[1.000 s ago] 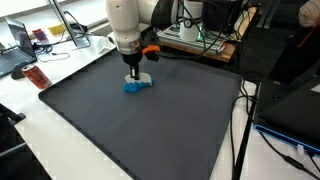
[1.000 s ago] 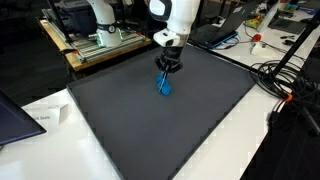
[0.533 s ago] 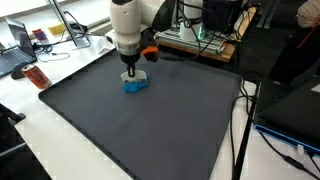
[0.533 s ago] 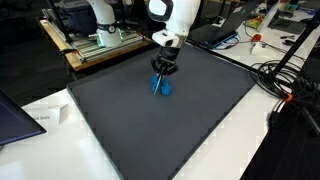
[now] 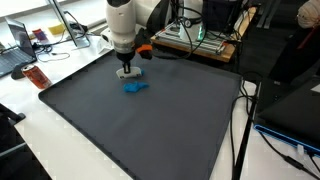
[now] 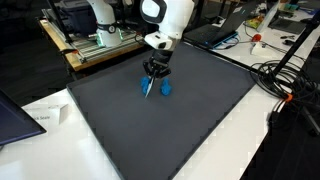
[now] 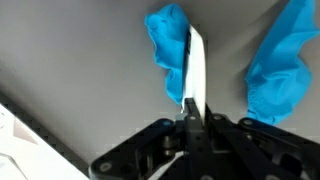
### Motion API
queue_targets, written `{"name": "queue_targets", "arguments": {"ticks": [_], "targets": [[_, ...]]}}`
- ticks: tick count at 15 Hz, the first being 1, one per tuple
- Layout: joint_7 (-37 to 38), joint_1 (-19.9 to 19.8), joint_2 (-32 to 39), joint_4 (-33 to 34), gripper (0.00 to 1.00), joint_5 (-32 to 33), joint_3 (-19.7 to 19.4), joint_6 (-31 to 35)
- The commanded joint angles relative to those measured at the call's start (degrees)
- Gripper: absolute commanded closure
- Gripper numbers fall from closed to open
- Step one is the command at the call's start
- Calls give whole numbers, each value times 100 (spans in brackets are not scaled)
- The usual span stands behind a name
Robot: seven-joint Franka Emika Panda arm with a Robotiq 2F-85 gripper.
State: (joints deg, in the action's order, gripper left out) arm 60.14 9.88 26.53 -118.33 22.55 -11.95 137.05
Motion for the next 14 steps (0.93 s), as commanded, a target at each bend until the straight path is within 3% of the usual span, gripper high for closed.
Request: {"name": "queue_targets", "arguments": {"ticks": [1,8,14], "targets": [[-363,-240,-345,-192,99,-150,109,54],[-1142,-536,-927,-277,99,-762,303,-230],[209,2,-1365,-311,99,292,285,-1243]]}}
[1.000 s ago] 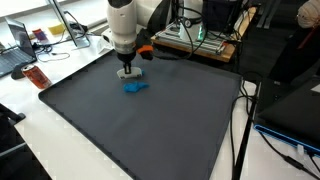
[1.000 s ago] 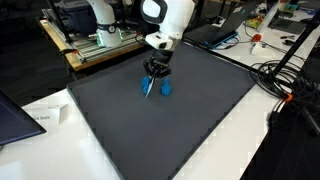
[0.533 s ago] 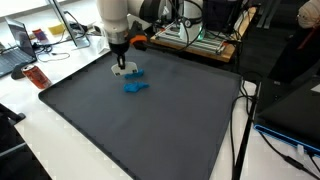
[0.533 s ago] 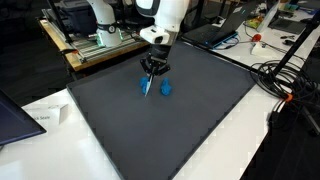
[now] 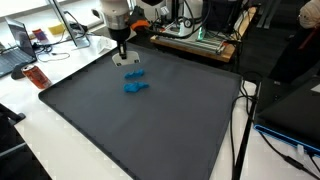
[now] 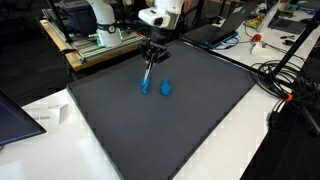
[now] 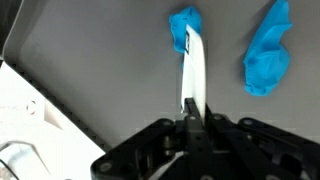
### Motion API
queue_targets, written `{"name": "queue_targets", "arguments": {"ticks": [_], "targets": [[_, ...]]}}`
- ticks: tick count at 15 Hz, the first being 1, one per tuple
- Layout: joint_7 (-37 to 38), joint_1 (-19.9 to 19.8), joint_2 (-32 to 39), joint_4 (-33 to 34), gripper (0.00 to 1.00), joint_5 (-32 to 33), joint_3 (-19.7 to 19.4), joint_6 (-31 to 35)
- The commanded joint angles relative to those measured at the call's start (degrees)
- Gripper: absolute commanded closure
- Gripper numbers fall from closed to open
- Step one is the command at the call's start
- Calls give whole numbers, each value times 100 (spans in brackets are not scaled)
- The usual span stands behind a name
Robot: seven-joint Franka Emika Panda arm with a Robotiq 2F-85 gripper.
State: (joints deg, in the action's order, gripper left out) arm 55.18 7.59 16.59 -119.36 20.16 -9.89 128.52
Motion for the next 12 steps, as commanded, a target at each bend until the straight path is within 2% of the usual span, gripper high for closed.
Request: {"name": "queue_targets", "arguments": {"ticks": [1,6,12], "targets": [[966,326,-401,-182,99,764,143,-579],[2229,628,-336,17,99,1753,589,-1598],[2540,655,260,658,99,1994,1046,-2662]]}}
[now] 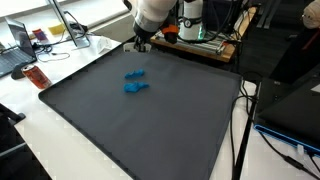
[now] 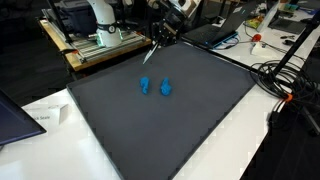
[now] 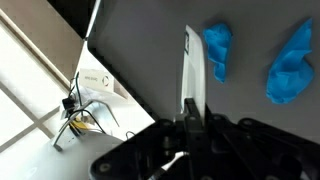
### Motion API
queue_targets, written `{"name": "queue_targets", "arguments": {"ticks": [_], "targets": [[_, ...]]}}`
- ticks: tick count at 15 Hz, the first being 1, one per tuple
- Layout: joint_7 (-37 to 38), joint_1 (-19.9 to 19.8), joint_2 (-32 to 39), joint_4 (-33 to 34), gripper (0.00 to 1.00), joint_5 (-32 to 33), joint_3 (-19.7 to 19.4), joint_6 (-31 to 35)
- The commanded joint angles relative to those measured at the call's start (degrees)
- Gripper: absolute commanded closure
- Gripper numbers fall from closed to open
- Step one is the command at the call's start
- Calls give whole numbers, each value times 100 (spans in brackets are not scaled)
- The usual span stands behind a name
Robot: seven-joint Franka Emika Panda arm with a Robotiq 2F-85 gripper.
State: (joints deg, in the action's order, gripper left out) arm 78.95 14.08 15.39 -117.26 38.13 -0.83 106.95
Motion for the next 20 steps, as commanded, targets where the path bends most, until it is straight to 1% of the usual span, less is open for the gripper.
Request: {"name": "queue_targets", "arguments": {"ticks": [1,5,13,20], "targets": [[105,12,516,602,99,186,182,-652],[179,111,1110,1281,99,233,227,-1183],[334,365,2198,2668,99,178,139,-2188],[324,427,2912,3557,99,110,51,-2676]]}}
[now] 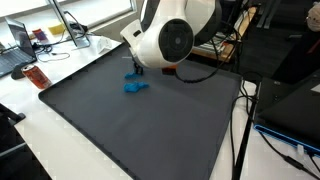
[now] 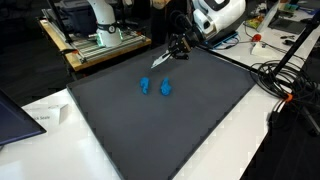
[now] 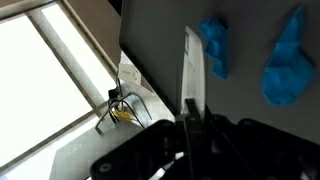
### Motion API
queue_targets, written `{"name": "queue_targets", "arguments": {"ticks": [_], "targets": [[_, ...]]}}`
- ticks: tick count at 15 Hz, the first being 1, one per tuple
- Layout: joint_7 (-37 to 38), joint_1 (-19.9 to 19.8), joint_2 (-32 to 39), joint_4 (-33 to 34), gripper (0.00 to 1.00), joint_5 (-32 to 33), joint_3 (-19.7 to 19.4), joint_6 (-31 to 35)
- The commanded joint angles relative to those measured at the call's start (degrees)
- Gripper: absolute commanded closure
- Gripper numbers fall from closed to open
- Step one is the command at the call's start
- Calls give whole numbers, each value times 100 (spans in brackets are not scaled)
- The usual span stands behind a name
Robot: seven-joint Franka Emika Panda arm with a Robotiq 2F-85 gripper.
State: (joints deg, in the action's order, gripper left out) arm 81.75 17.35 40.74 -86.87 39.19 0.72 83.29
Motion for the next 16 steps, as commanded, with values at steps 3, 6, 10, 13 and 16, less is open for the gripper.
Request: {"name": "queue_targets", "arguments": {"ticks": [3,6,10,13,16], "targets": [[0,64,445,679,99,-16,-133,-317],[118,14,315,626,99,93,-201,97],[115,-78,258,608,99,71,-284,541],[381,-149,87,304,99,159,-422,1173],[686,-130,-39,-18,99,431,-620,1595]]}}
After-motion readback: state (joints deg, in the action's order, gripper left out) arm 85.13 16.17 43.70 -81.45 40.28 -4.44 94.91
